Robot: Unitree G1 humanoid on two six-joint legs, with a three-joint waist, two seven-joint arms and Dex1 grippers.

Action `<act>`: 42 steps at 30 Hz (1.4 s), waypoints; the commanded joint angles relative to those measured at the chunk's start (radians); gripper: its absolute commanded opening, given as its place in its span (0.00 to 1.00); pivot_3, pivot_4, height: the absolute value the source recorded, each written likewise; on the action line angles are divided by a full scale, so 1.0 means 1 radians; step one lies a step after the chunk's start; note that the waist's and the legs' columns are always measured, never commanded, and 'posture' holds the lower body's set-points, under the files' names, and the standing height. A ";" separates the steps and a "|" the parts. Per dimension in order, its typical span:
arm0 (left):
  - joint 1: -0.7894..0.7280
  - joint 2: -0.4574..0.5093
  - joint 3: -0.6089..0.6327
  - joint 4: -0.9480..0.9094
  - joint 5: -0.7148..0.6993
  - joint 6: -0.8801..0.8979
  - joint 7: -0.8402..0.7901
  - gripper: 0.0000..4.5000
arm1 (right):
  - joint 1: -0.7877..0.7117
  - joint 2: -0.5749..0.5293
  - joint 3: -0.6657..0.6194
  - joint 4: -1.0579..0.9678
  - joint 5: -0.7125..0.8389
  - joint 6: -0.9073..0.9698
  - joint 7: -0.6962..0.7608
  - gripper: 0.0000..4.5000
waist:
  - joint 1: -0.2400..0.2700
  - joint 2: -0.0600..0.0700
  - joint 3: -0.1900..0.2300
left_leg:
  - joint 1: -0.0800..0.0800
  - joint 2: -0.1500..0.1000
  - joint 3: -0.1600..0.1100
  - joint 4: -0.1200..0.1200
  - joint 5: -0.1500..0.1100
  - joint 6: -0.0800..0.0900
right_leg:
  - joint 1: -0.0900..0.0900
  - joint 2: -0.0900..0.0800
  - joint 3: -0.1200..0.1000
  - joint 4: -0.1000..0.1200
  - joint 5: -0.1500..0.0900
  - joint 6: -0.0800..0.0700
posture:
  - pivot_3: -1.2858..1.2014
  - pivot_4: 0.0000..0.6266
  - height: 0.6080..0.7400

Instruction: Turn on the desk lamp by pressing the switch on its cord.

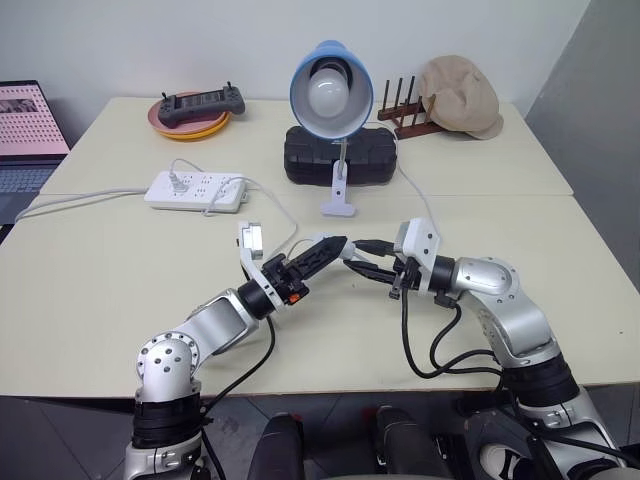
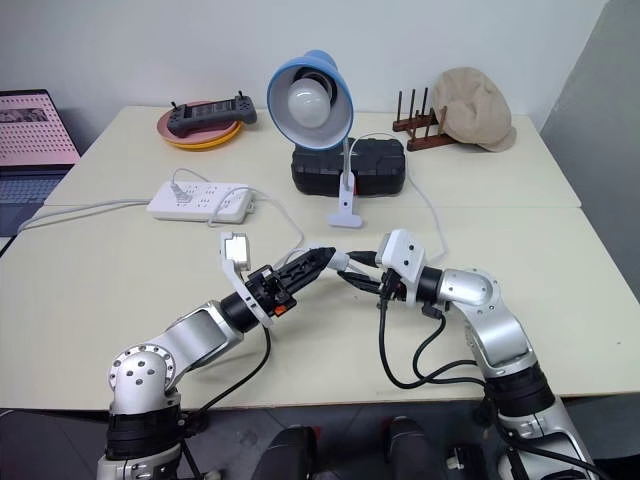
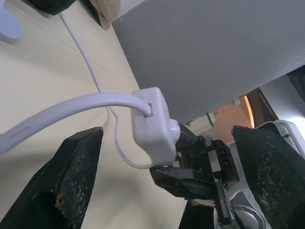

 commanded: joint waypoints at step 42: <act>-0.002 0.036 -0.010 -0.035 -0.053 0.005 -0.010 0.47 | 0.007 -0.008 -0.001 -0.046 0.022 -0.013 -0.020 0.24 | 0.001 0.000 0.000 | -0.005 0.000 0.000 -0.002 0.000 0.000 | 0.000 0.000 0.000 -0.011 0.000 0.001 | 0.52 0.24 1.00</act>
